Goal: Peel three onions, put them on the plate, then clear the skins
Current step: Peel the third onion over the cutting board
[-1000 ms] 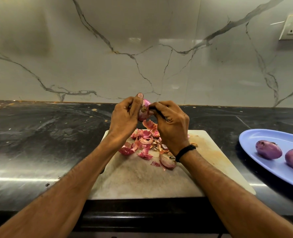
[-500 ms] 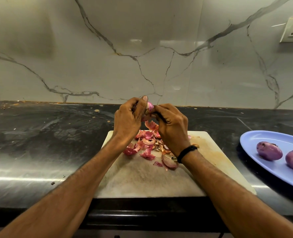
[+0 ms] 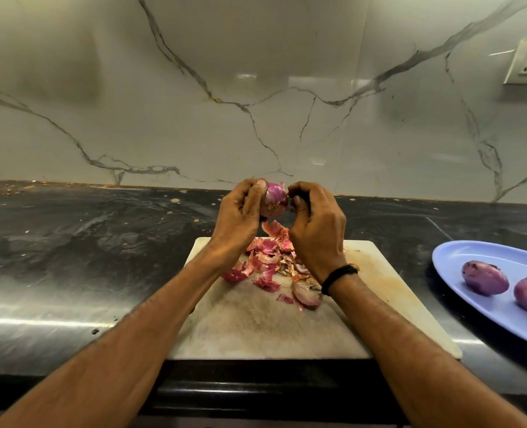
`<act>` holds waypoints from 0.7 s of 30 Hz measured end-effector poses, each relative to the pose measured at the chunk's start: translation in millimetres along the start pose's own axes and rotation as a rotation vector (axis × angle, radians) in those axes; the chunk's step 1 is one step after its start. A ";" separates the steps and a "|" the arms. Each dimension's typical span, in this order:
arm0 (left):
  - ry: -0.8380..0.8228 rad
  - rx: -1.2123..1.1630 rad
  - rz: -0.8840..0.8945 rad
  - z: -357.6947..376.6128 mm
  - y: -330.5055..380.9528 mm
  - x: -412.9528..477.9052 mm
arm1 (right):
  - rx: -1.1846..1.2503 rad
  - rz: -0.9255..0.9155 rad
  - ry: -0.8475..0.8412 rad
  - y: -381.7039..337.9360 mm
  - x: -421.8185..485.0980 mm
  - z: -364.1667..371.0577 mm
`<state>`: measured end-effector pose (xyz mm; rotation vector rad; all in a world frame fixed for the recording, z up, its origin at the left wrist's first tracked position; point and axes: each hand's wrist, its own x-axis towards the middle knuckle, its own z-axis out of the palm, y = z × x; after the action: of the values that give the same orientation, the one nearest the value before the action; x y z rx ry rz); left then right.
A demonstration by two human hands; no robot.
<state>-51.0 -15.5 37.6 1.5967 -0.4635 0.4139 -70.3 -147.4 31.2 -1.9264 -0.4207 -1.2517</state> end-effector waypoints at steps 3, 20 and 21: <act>-0.003 0.005 0.015 -0.3 -0.6 0.0 | -0.036 -0.010 0.011 10.5 -0.4 4.8; 0.026 -0.074 -0.052 0.7 8.3 -3.7 | -0.074 -0.141 0.029 14.5 0.0 6.9; 0.027 -0.069 -0.051 0.6 8.3 -3.3 | -0.071 -0.136 0.027 14.6 0.1 7.1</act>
<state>-58.2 -16.4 42.9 1.5308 -0.4119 0.3767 -56.6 -151.3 23.5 -1.9653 -0.5068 -1.3955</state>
